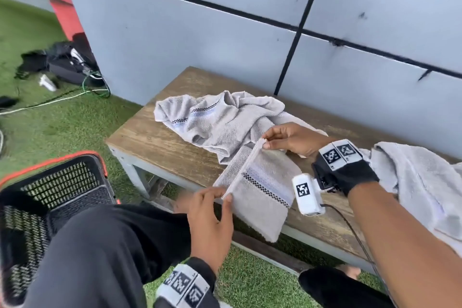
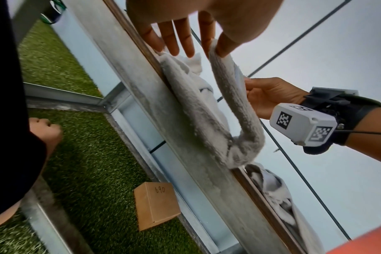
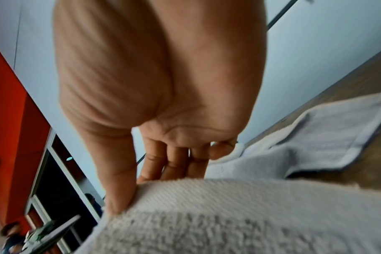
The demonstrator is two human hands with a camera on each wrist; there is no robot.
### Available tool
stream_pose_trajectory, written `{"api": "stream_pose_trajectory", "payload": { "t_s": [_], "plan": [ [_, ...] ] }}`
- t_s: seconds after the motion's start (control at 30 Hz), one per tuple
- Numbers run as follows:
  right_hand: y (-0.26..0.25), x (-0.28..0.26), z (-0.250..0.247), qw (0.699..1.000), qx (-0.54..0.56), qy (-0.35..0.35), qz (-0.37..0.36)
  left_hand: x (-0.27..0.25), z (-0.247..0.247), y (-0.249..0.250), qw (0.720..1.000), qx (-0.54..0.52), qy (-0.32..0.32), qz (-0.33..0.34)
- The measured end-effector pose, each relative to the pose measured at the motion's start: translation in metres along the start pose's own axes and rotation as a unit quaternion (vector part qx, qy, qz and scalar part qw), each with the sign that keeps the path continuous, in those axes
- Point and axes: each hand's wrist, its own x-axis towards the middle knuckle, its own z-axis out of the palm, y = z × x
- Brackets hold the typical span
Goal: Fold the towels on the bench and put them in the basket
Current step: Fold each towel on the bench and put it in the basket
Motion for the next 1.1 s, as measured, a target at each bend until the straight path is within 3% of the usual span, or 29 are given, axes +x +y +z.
{"api": "stream_pose_trajectory", "payload": {
  "t_s": [0.23, 0.67, 0.8, 0.93, 1.1],
  "plan": [
    [0.005, 0.043, 0.018, 0.994, -0.11, -0.013, 0.022, 0.02, -0.003, -0.019, 0.997, 0.059, 0.007, -0.046],
    [0.022, 0.059, 0.027, 0.98, -0.191, 0.028, 0.055, 0.025, -0.006, -0.02, 0.995, 0.058, -0.028, -0.077],
    [0.023, 0.059, 0.029, 0.972, -0.225, 0.016, 0.07, 0.021, -0.005, -0.02, 0.988, -0.018, -0.021, -0.152],
    [0.019, 0.058, 0.033, 0.958, -0.278, -0.018, 0.063, 0.02, -0.006, -0.014, 0.962, -0.138, -0.042, -0.232],
    [0.011, 0.059, 0.038, 0.953, -0.294, -0.011, 0.075, 0.024, -0.004, -0.012, 0.948, -0.199, -0.016, -0.247]
  ]
}}
